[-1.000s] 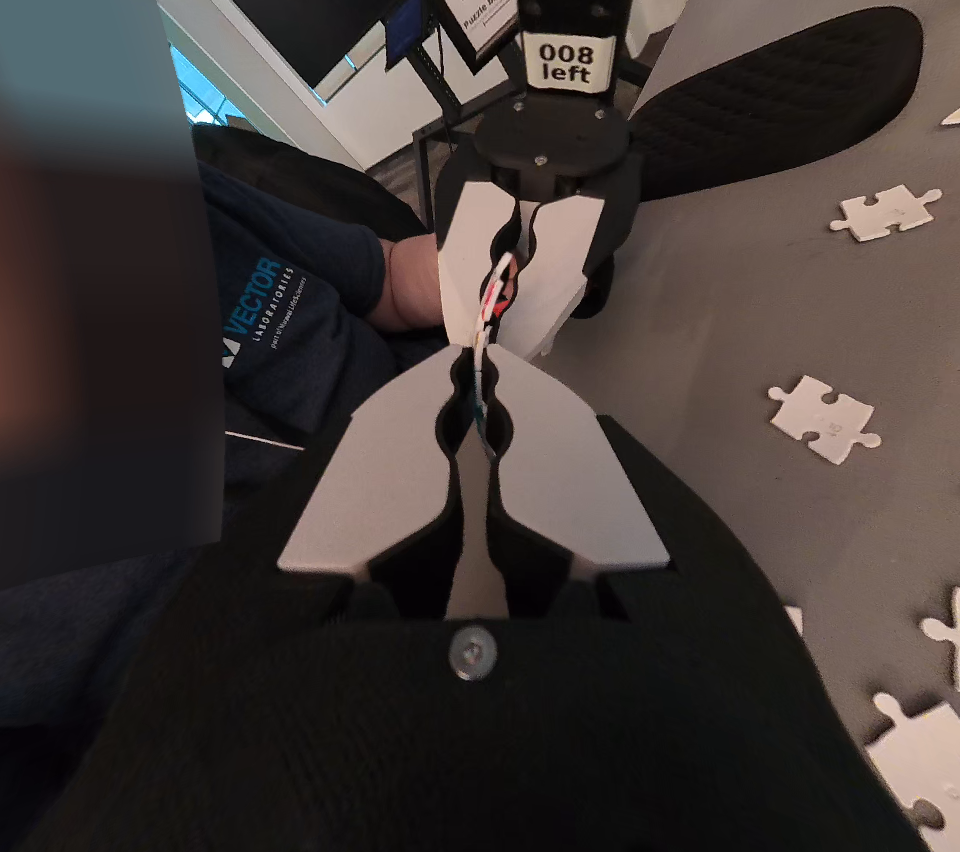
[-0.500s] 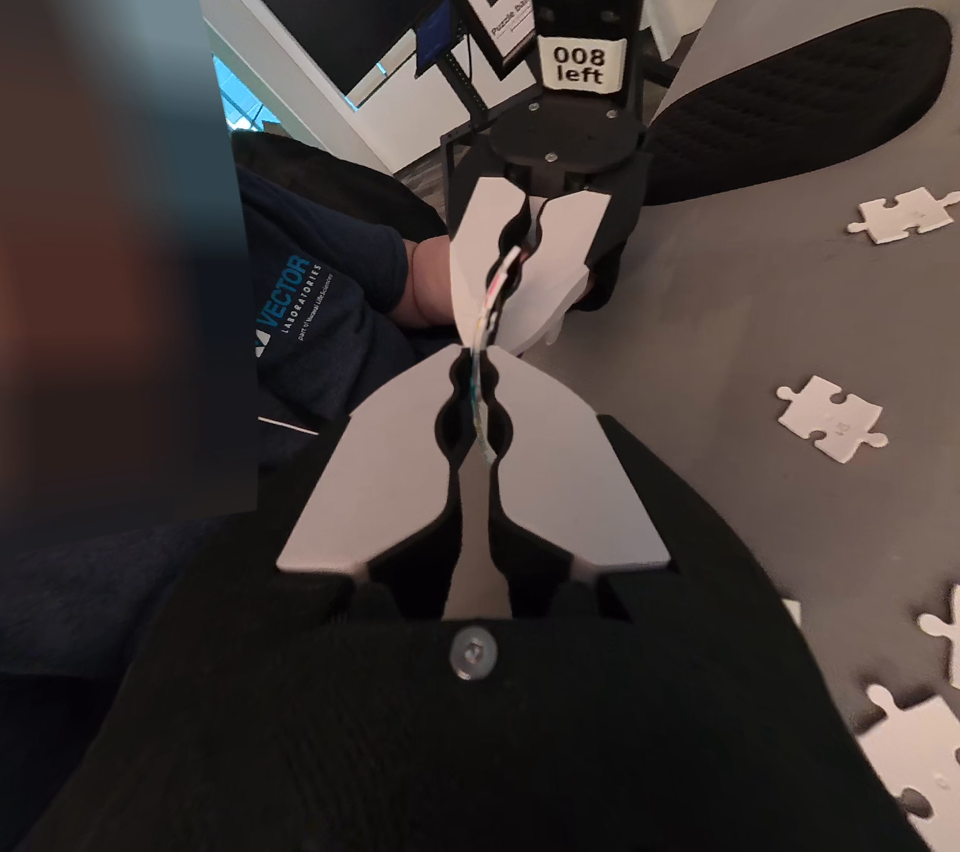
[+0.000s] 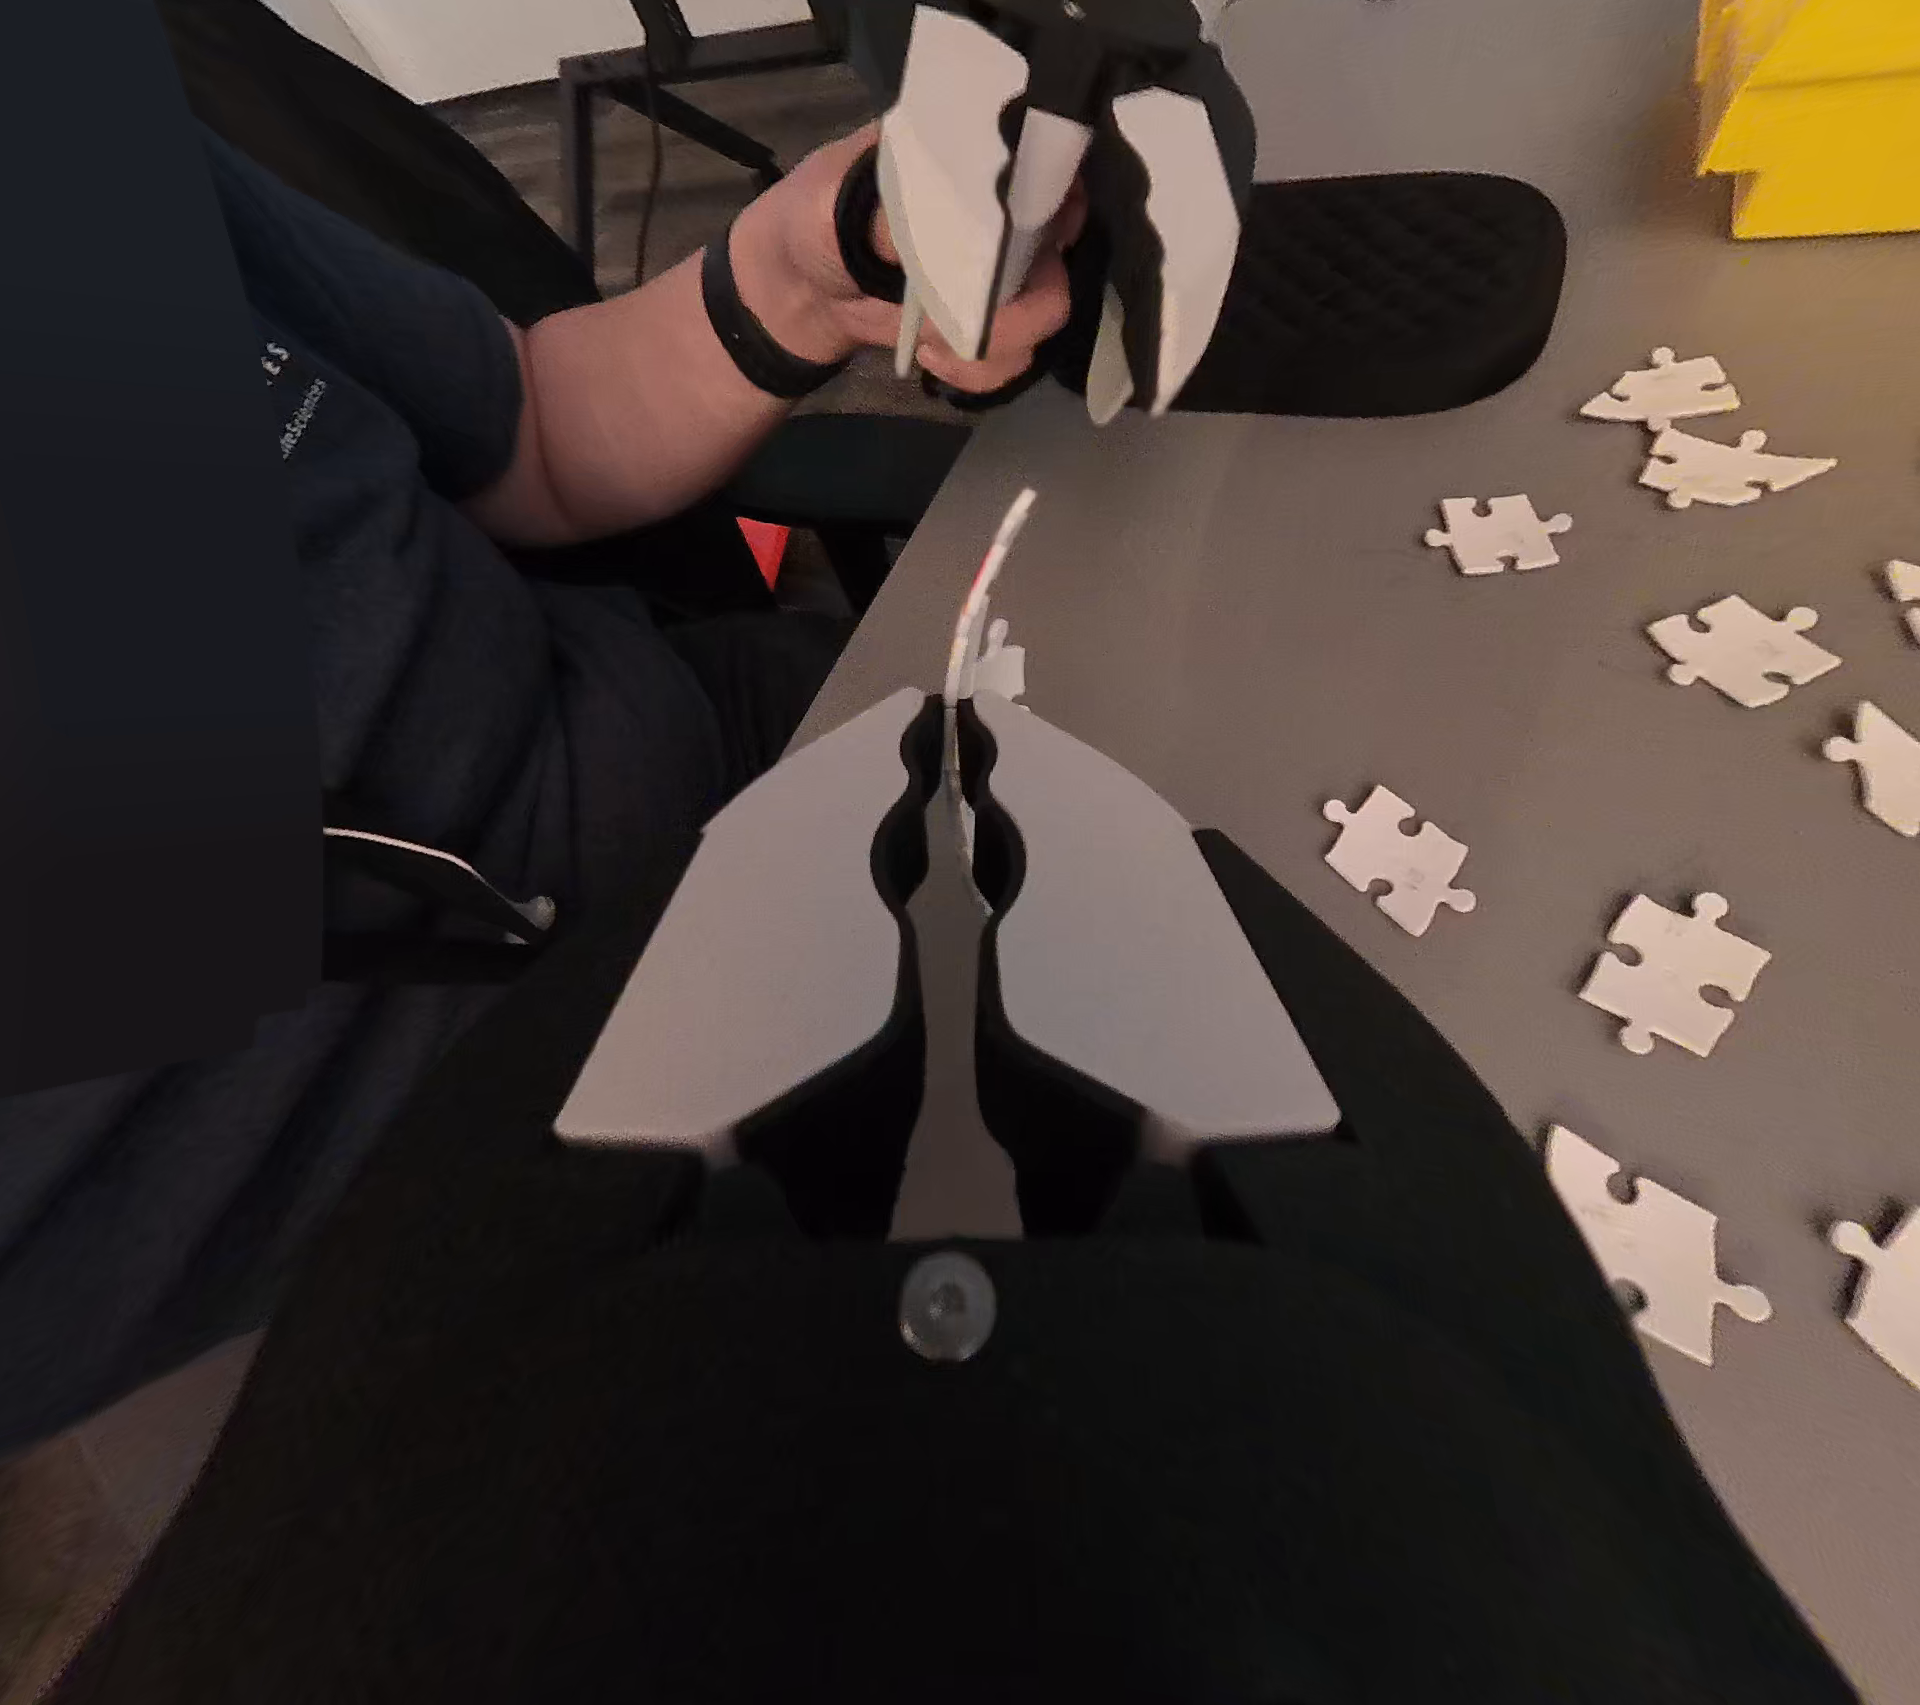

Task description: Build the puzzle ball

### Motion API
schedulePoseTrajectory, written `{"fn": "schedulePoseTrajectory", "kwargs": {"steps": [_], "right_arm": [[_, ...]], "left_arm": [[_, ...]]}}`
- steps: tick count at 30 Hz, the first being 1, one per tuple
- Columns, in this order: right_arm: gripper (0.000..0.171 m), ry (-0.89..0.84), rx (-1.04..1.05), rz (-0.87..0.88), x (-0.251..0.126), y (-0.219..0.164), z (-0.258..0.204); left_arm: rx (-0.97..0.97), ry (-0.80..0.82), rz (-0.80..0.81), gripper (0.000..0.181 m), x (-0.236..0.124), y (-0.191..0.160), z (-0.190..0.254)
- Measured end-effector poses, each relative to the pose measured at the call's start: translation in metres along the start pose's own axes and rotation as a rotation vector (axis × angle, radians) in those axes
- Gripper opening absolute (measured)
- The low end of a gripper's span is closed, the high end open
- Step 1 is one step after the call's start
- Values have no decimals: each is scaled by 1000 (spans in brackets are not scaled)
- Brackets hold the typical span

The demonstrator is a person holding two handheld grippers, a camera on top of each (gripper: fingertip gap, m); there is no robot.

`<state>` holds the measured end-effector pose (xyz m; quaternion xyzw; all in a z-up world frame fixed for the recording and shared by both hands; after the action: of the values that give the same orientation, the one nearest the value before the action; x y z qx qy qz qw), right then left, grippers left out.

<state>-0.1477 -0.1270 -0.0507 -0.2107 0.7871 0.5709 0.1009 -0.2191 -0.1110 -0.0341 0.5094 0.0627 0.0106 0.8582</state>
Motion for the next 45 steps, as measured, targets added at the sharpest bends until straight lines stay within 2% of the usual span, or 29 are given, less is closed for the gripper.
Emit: {"fn": "schedulePoseTrajectory", "kwargs": {"steps": [10, 16, 21, 23, 28, 32, 39, 45], "right_arm": [[3, 213, 367, 168, -9, 15, 1], [3, 283, 497, 215, -9, 15, 6], [3, 250, 501, 186, -3, 8, 11], [3, 186, 365, 158, 2, 7, 9], [3, -137, -269, -49, 27, -7, -7], [3, -297, -562, -157, 38, -20, -4], [4, -513, -827, -417, 48, -49, 22], [4, -610, -891, -575, 55, -60, 36]], "left_arm": [[3, 13, 45, 34, -16, 3, -1], [-7, 6, 47, 34, -17, 0, -1], [-10, 7, 50, 34, -18, 0, -1], [-12, 7, 48, 34, -18, -1, -2], [-17, 4, 39, 34, -17, -2, -2], [-17, 1, 35, 34, -17, -2, -1], [-24, 1, 39, 34, -20, -4, -1], [-28, -6, 32, 34, -21, -6, 0]]}}
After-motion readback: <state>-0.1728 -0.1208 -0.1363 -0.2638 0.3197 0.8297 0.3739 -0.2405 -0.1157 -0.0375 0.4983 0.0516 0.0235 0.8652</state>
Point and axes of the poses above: each gripper's, where its closed fingertips meet, x out along the fingers, y out of its top, z = x × y across the jaws, the point moved 1 cm from there along -x, back along the fingers, and after that the axes turned 4 degrees about x, right-handed, at the moved point
